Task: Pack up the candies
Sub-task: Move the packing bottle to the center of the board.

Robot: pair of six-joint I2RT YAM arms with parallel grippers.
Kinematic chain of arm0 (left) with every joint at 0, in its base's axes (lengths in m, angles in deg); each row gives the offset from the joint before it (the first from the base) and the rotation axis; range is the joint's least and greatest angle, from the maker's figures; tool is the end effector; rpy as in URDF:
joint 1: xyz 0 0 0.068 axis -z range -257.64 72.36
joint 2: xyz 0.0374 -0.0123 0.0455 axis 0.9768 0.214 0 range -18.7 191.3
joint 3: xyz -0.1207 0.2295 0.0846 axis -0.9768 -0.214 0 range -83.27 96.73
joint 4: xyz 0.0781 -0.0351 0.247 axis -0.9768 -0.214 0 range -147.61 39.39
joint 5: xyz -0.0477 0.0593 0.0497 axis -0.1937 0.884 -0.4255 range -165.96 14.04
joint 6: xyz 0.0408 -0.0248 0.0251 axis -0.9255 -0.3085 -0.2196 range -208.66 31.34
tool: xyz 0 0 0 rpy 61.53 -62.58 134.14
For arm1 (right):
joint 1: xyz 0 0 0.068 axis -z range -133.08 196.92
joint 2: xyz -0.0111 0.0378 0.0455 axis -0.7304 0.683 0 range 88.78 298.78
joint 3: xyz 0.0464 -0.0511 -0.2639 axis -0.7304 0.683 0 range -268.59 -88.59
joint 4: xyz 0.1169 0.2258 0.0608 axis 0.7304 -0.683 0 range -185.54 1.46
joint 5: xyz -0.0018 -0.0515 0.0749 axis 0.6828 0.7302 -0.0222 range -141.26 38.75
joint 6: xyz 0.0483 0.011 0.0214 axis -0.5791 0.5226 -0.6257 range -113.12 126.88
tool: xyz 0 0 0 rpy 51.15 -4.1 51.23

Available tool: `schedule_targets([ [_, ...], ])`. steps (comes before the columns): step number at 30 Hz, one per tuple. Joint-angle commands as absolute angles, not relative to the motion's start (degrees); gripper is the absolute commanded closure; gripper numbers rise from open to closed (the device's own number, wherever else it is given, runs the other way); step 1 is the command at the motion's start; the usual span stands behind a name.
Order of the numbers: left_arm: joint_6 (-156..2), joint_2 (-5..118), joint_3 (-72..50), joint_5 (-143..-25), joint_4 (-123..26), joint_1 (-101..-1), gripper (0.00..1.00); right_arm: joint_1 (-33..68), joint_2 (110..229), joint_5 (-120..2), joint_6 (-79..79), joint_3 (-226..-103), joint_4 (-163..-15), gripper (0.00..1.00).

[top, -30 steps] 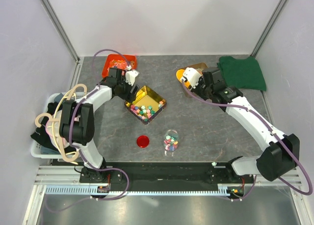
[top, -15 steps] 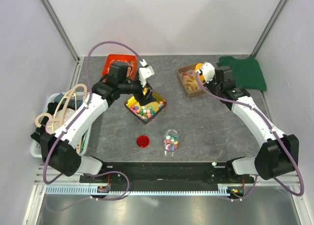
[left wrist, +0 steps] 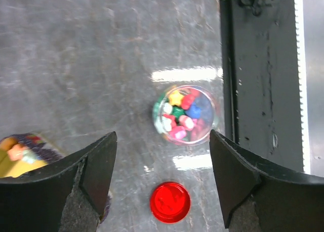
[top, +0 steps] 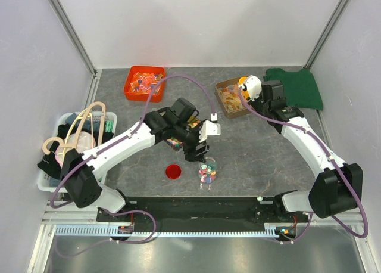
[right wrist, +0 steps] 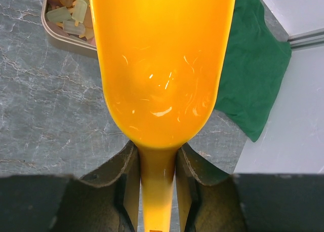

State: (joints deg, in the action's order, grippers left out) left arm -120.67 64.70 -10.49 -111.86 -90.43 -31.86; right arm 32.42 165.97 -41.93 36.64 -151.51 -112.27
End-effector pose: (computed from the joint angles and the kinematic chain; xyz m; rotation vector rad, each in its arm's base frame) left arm 0.1991 -0.2346 0.3103 1.7206 1.6882 -0.8735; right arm 0.2916 0.0696 0.3014 -0.7618 2.1103 -0.3264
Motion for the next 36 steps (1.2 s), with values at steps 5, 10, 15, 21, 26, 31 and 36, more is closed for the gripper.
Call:
schedule_targets([
  [5, -121.6, 68.6, -11.6, -101.5, -87.1, -26.9, 0.27, 32.8, 164.1, -42.6, 35.8, -151.1, -110.6, 1.0],
  [10, -120.8, 71.2, -11.4, -97.9, -85.8, -25.6, 0.36, 32.8, 163.9, -43.2, 35.9, -151.0, -110.9, 1.0],
  [15, -120.8, 72.8, -11.3, -96.4, -85.2, -24.7, 0.49, 32.9, 163.8, -43.5, 36.1, -150.9, -111.0, 1.0],
  [21, -121.0, 73.5, -11.2, -96.3, -85.2, -24.0, 0.65, 32.8, 163.8, -43.7, 36.1, -150.9, -111.0, 1.0],
  [26, -121.0, 73.6, -11.2, -96.5, -85.1, -23.8, 0.78, 32.9, 163.8, -43.8, 36.1, -150.8, -111.0, 1.0],
  [31, -120.6, 73.9, -10.6, -95.4, -84.6, -23.7, 0.93, 32.8, 163.8, -43.7, 36.1, -150.8, -111.0, 1.0],
  [36, -120.0, 74.9, -10.0, -91.3, -82.8, -23.6, 0.98, 32.8, 163.9, -43.8, 36.1, -150.8, -111.0, 1.0],
])
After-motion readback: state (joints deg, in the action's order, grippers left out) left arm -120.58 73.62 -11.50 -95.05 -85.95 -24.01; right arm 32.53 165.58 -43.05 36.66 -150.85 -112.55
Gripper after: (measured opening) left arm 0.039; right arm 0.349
